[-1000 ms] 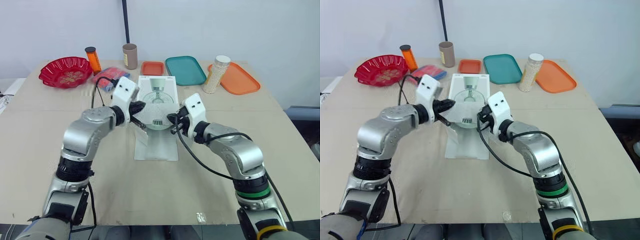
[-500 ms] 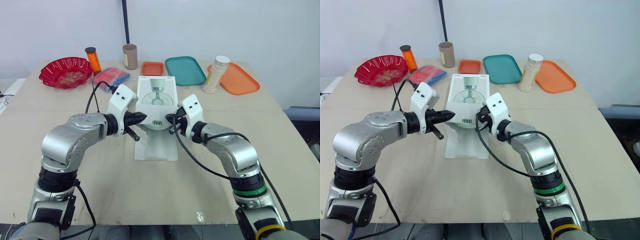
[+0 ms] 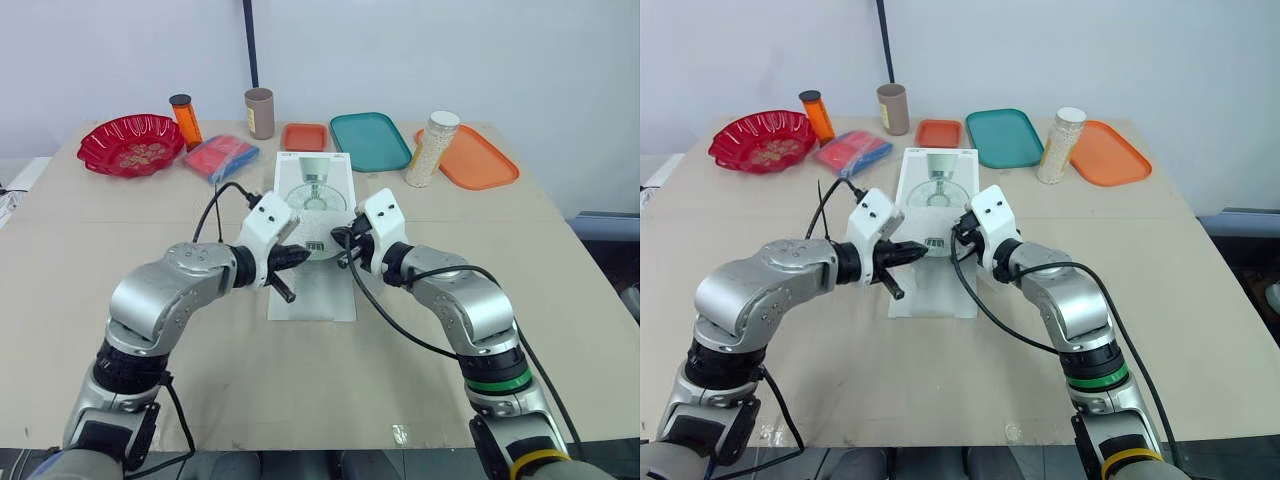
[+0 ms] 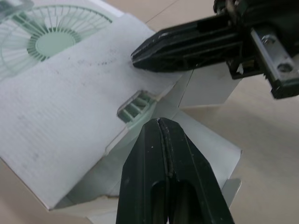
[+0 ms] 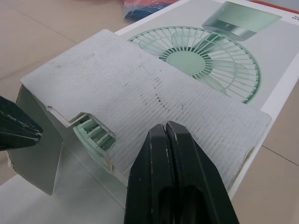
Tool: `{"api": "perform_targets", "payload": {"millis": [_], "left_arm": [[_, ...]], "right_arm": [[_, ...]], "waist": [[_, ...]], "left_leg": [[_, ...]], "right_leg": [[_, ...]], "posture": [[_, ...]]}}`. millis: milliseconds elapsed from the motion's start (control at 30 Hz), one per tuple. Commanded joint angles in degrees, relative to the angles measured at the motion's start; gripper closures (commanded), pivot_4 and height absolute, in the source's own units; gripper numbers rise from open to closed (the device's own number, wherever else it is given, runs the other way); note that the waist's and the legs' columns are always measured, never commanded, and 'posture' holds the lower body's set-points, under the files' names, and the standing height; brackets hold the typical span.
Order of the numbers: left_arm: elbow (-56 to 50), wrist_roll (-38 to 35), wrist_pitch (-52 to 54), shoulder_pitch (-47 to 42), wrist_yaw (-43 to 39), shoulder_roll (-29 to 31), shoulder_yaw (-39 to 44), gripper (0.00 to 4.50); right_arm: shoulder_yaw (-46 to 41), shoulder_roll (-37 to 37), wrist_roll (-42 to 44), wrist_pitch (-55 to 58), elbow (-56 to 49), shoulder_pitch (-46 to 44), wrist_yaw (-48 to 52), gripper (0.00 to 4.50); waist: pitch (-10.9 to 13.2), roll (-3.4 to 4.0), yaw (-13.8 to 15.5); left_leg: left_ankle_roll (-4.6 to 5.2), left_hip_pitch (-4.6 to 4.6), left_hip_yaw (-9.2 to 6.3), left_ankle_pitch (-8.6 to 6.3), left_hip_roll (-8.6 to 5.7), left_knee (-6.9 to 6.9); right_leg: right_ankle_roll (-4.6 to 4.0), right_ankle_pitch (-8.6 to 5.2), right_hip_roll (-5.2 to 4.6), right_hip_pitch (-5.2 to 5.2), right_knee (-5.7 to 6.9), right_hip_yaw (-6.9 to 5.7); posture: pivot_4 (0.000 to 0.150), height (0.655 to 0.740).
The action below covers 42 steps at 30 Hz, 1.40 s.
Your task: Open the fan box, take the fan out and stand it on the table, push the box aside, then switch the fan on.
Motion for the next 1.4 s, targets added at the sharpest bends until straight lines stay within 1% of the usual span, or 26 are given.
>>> {"api": "perform_targets", "payload": {"millis": [33,133,600,833,1133,1233,1400], "left_arm": [[-1.25,1.05,-1.1,0.95,0.48,2.1,-0.76,4.5],[-1.59,1.17,-0.7,1.22,0.79,2.58,-0.88,4.5],[-6.42,-0.05,3.22,5.98,-0.04,10.06,3.73,4.5],[-1.5,2.87,-1.58,8.14,0.49,12.97,3.91,4.5],[5.8,6.9,-9.49,7.96,1.05,12.34,1.41,4.5],[9.67,8.16,-13.12,6.53,1.51,10.15,0.52,4.5],[12.97,10.07,-18.19,5.29,2.63,7.16,-0.19,4.5]], "right_arm": [[0.33,-0.11,-0.98,-0.1,0.39,0.67,-0.05,4.49],[0.35,0.05,-1.3,-0.29,0.47,0.65,-0.11,4.49],[1.0,0.09,-2.53,-1.44,2.19,0.81,0.32,4.49],[1.35,-0.01,-2.99,-2.19,3.05,0.58,0.69,4.49],[1.5,-0.1,-3.42,-2.73,3.82,0.28,1.1,4.49],[1.63,0.1,-3.52,-2.66,3.78,0.2,1.18,4.49],[1.83,0.41,-3.79,-2.56,3.71,0.16,1.12,4.49]], "waist": [[0.0,0.0,0.02],[0.0,0.0,0.04],[0.0,0.0,0.01],[0.0,0.0,0.01],[-0.01,-0.01,0.02],[-0.01,-0.01,0.02],[-0.02,-0.02,0.01]], "left_leg": [[0.0,0.0,0.0,0.0,0.0,0.0],[0.0,0.0,0.0,0.0,-0.01,0.0],[0.0,0.02,0.01,0.0,0.0,-0.01],[-0.01,0.03,0.0,0.0,0.01,-0.02],[0.0,0.03,0.0,0.0,0.01,-0.02],[0.0,0.03,0.0,0.0,0.01,-0.02],[0.0,0.03,0.0,0.0,0.0,-0.01]], "right_leg": [[0.0,0.0,0.0,0.0,0.0,0.0],[0.0,0.0,-0.01,0.01,0.0,-0.01],[0.0,0.0,-0.01,0.01,-0.01,0.01],[0.0,0.0,0.0,0.01,0.0,0.0],[-0.01,0.0,0.0,0.01,-0.01,-0.01],[-0.01,0.0,0.0,0.01,-0.01,0.0],[-0.01,0.01,-0.01,0.02,0.0,-0.01]], "posture": [[0.15,0.74],[0.15,0.74],[0.15,0.74],[0.15,0.74],[0.15,0.74],[0.15,0.74],[0.15,0.74]]}}
